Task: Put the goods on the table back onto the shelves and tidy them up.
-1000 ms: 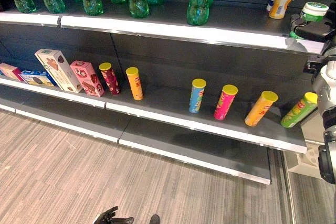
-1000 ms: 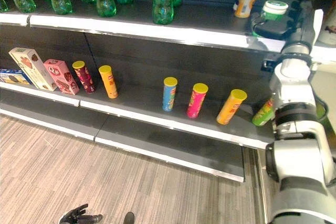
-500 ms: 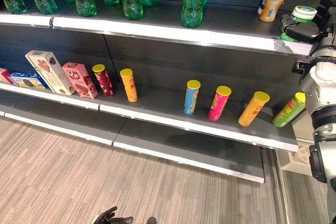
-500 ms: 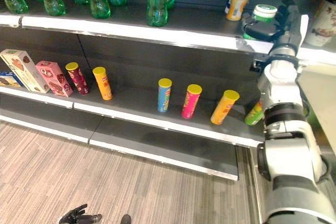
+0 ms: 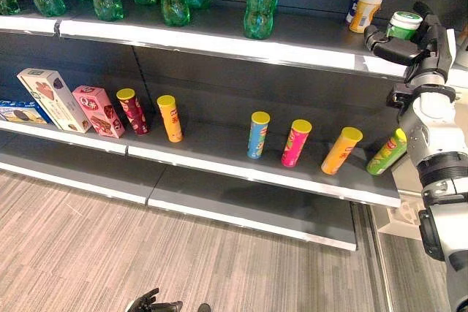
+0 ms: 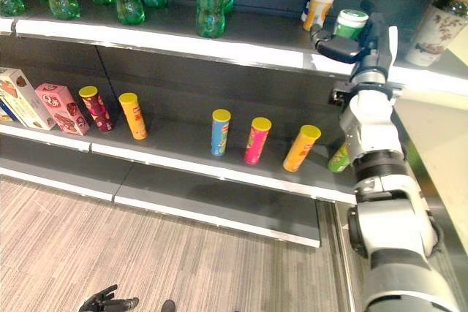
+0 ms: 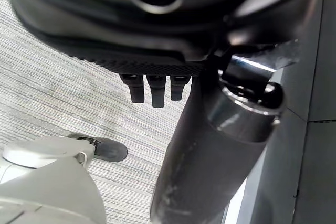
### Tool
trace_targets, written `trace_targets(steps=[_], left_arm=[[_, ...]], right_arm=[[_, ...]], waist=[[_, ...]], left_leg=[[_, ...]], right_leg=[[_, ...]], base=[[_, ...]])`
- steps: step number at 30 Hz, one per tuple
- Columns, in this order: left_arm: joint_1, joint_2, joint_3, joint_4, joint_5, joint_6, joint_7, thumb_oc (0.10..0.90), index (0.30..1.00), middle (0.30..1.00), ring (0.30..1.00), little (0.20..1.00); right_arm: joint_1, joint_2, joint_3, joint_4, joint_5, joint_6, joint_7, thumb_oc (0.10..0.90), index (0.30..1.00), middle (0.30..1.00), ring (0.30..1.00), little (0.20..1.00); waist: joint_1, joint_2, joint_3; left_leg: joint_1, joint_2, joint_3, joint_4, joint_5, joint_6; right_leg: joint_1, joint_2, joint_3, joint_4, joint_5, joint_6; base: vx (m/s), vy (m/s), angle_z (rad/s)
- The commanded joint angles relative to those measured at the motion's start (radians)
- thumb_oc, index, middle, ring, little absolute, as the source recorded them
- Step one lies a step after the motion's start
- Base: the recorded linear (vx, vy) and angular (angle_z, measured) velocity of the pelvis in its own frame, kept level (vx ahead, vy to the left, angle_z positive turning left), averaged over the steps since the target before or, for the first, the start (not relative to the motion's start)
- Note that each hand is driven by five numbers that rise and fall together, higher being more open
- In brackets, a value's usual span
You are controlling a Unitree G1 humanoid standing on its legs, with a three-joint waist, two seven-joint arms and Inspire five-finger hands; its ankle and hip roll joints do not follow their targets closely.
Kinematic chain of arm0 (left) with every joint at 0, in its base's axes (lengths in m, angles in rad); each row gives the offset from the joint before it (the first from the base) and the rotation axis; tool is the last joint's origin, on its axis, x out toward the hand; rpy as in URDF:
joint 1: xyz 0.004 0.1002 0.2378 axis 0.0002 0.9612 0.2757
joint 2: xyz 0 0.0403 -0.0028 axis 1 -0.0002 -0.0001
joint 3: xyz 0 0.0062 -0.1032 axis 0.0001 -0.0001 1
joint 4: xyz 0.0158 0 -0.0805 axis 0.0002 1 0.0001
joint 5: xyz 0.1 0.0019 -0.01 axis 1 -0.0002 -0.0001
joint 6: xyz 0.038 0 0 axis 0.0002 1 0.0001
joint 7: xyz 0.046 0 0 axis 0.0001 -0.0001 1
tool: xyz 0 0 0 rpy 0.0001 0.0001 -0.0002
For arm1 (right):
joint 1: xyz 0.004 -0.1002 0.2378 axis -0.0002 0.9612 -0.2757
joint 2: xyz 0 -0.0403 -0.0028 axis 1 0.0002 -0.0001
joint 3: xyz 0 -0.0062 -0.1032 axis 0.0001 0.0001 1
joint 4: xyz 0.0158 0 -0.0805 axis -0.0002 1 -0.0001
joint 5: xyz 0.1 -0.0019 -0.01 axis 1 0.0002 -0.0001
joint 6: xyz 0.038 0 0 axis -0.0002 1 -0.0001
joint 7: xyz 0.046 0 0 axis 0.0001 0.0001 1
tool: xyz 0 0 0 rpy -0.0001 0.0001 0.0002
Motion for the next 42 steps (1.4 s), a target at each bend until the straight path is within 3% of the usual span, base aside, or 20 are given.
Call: trace_targets(steps=[1, 10, 25, 28, 31, 42], left_arm=[[-0.042, 0.063, 0.002, -0.003, -0.034, -0.022, 0.019, 0.800, 0.900, 0.900, 0.900, 0.900], [-0.042, 0.069, 0.010, -0.012, -0.044, -0.026, 0.025, 0.800, 0.900, 0.900, 0.900, 0.900], [-0.027, 0.073, 0.014, -0.025, -0.045, -0.030, 0.031, 0.800, 0.900, 0.900, 0.900, 0.900], [-0.029, 0.068, 0.017, -0.028, -0.043, -0.029, 0.041, 0.800, 0.900, 0.900, 0.900, 0.900], [-0.039, 0.059, 0.019, -0.042, -0.030, -0.032, 0.068, 0.800, 0.900, 0.900, 0.900, 0.900], [-0.052, 0.060, 0.013, -0.049, -0.036, -0.039, 0.088, 0.800, 0.900, 0.900, 0.900, 0.900]], right_arm=[[-0.055, 0.002, 0.063, -0.085, 0.013, -0.055, 0.046, 0.800, 0.900, 0.900, 0.900, 0.900], [-0.067, 0.026, 0.084, -0.101, 0.016, -0.056, 0.057, 0.800, 0.900, 0.900, 0.900, 0.900], [-0.103, -0.041, 0.095, -0.056, -0.124, -0.048, -0.003, 0.800, 0.900, 0.900, 0.900, 0.900], [-0.104, -0.054, 0.094, -0.085, -0.230, -0.044, -0.055, 0.800, 0.900, 0.900, 0.900, 0.900], [-0.124, -0.067, 0.108, -0.127, -0.464, -0.010, -0.154, 0.800, 0.900, 0.900, 0.900, 0.900], [-0.252, -0.062, 0.222, -0.001, -0.633, 0.052, -0.186, 0.800, 0.900, 0.900, 0.900, 0.900]], waist=[[0.026, -0.051, -0.012], [0.022, -0.066, -0.008], [0.030, -0.072, 0.001], [0.025, -0.068, 0.003], [0.017, -0.063, 0.003], [0.036, -0.078, 0.010]], left_leg=[[0.023, 0.023, 0.105, 0.003, -0.036, -0.049], [0.030, 0.022, 0.124, 0.003, -0.043, -0.041], [0.020, 0.010, 0.121, 0.003, -0.044, -0.031], [0.021, 0.010, 0.121, 0.003, -0.044, -0.031], [0.027, 0.010, 0.126, 0.003, -0.049, -0.028], [0.016, 0.010, 0.119, 0.003, -0.043, -0.029]], right_leg=[[0.067, -0.067, 0.006, 0.014, -0.037, 0.094], [0.059, -0.072, 0.025, 0.014, -0.029, 0.100], [0.056, -0.082, 0.019, 0.014, -0.025, 0.105], [0.058, -0.084, 0.019, 0.014, -0.026, 0.105], [0.061, -0.083, 0.025, 0.014, -0.029, 0.104], [0.054, -0.080, 0.022, 0.014, -0.027, 0.105]], base=[[0.01, 0.022, -0.19], [0.01, 0.020, -0.10], [0.00, 0.000, 0.00], [0.00, 0.000, 0.00], [0.00, 0.000, 0.00], [0.00, 0.000, 0.00]])
